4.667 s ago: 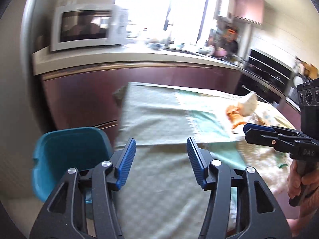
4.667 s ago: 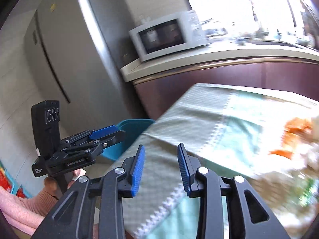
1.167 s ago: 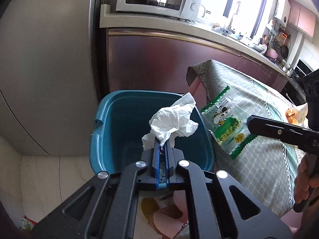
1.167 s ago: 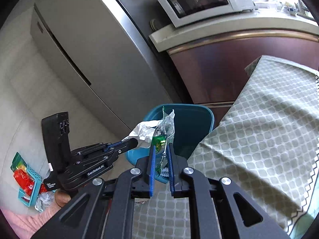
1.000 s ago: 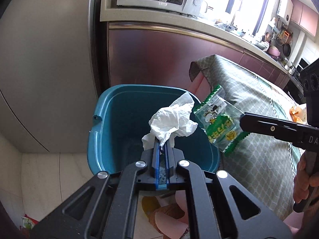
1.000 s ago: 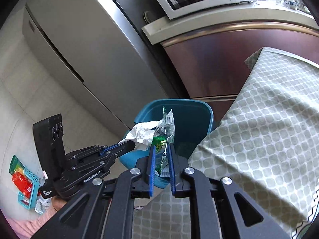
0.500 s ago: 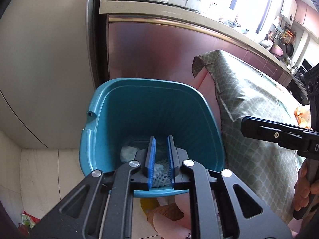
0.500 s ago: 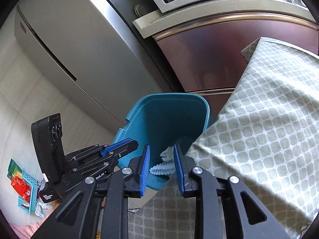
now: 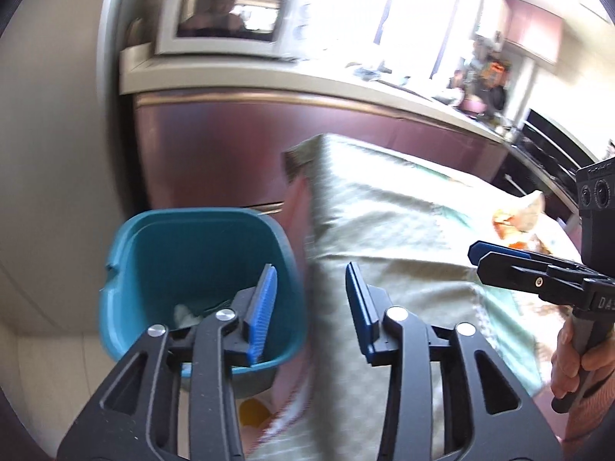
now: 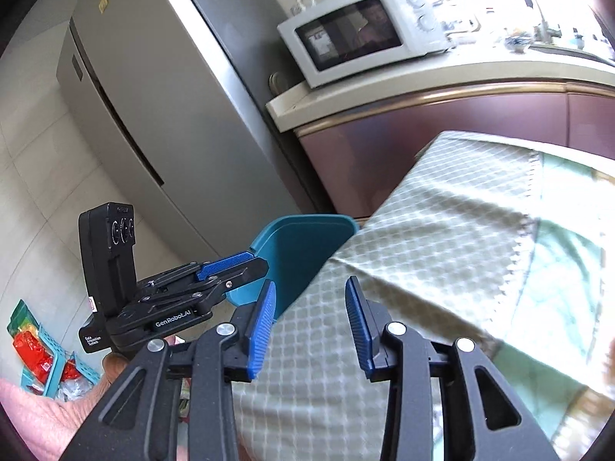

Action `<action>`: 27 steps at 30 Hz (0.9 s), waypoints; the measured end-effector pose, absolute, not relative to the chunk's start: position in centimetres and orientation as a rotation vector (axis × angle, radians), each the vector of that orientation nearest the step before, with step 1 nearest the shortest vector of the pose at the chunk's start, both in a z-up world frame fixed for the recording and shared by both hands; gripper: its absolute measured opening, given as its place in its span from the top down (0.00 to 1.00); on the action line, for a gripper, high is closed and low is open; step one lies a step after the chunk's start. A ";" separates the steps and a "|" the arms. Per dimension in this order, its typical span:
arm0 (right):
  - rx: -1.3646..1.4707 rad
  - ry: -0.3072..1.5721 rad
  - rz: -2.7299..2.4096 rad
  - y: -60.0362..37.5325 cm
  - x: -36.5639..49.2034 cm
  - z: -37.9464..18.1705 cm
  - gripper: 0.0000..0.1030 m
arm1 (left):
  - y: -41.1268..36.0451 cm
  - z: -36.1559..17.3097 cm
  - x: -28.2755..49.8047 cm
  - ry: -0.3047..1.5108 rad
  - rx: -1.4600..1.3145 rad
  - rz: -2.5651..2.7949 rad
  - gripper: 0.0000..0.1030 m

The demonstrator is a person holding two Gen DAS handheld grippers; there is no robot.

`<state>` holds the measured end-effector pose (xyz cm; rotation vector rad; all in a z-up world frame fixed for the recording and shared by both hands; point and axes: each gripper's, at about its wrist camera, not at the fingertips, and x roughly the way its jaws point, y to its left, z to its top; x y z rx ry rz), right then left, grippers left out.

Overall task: Collect trash
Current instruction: 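Grasp the orange peel with the left gripper while the right gripper grasps a gold wrapper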

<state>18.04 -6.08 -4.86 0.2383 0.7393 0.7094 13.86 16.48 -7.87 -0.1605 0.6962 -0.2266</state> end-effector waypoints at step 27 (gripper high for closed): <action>0.525 0.642 -0.079 -36.4 3.4 -10.0 0.45 | -12.9 -7.5 17.6 0.737 0.114 -0.663 0.55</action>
